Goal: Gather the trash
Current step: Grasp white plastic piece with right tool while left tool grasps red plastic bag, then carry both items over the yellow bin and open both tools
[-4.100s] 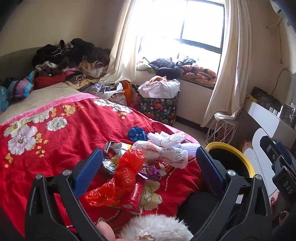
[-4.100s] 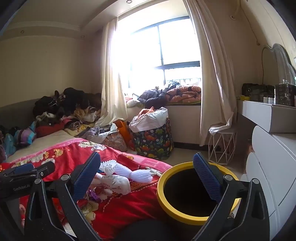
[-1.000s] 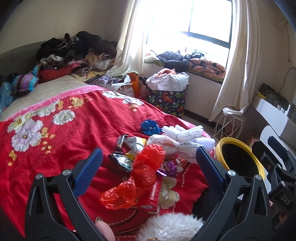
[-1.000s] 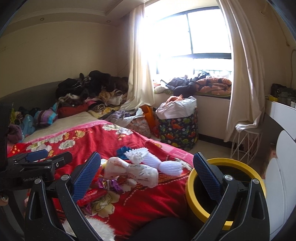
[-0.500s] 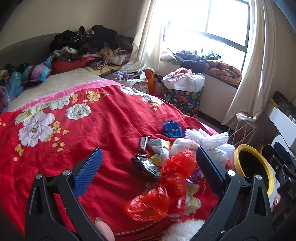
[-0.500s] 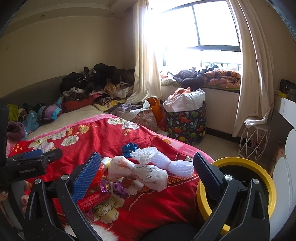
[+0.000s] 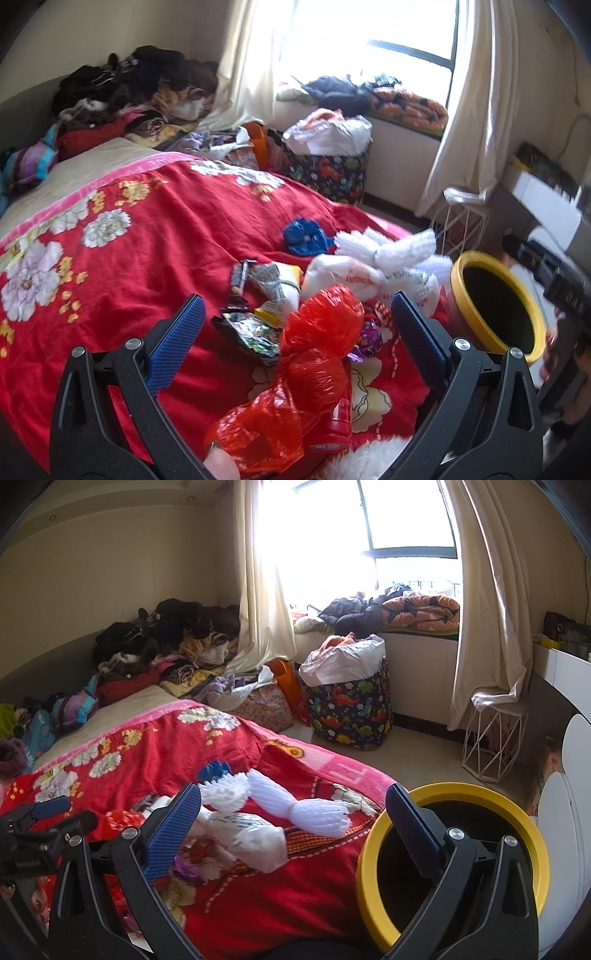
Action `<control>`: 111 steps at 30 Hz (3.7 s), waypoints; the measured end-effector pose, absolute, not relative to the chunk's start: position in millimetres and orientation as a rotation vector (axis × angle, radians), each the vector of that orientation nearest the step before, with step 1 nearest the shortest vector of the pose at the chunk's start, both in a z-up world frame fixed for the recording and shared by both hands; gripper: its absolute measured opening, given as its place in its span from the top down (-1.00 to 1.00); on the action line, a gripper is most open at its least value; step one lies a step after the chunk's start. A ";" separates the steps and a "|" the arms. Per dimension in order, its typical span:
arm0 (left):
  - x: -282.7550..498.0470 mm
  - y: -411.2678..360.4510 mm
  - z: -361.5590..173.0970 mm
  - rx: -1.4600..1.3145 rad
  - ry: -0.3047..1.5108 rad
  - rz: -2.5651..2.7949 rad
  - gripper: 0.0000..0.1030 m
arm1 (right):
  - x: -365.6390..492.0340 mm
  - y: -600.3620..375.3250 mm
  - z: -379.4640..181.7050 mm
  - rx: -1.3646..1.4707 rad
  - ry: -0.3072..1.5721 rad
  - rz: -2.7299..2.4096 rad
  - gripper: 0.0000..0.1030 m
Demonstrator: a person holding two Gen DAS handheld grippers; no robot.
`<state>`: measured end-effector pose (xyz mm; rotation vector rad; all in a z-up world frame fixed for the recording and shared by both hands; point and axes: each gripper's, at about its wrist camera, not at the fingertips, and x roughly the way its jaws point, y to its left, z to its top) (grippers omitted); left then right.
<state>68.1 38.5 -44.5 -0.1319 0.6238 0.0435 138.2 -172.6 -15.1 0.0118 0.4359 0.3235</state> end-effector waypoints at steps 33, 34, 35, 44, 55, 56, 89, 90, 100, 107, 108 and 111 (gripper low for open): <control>89.3 39.1 -69.9 -0.174 0.735 -0.032 0.39 | 204.1 -108.6 -46.0 0.022 0.601 0.571 0.70; 87.7 40.3 -65.5 -0.184 0.720 -0.034 0.39 | 201.6 -111.1 -42.9 0.032 0.588 0.575 0.71; 86.7 41.5 -62.1 -0.192 0.707 -0.037 0.40 | 198.9 -114.1 -38.9 0.044 0.571 0.576 0.71; 79.6 46.0 -28.4 -0.249 0.615 -0.059 0.40 | 177.4 -141.9 -6.1 0.140 0.485 0.582 0.71; 80.1 27.3 -10.9 -0.230 0.584 -0.108 0.40 | 144.6 -182.0 12.0 0.191 0.441 0.538 0.71; 80.3 24.9 -9.4 -0.227 0.582 -0.113 0.40 | 141.8 -186.1 13.3 0.191 0.437 0.530 0.71; 111.2 -94.6 -8.4 -0.085 0.615 -0.330 0.40 | 111.1 -294.1 -1.5 0.284 0.460 0.262 0.71; 112.1 -98.4 -8.9 -0.082 0.616 -0.336 0.40 | 110.0 -298.4 -2.5 0.287 0.461 0.250 0.71; 117.7 -127.7 -13.3 -0.069 0.620 -0.387 0.40 | 110.1 -330.7 -13.5 0.325 0.496 0.144 0.71; 127.4 -147.4 -24.5 -0.062 0.639 -0.425 0.40 | 113.7 -349.8 -21.2 0.354 0.525 0.082 0.71; 129.1 -150.0 -26.3 -0.061 0.642 -0.432 0.40 | 114.0 -353.2 -22.4 0.359 0.529 0.072 0.71; 135.6 -162.6 -33.0 -0.049 0.653 -0.449 0.40 | 115.4 -362.3 -25.9 0.369 0.543 0.045 0.71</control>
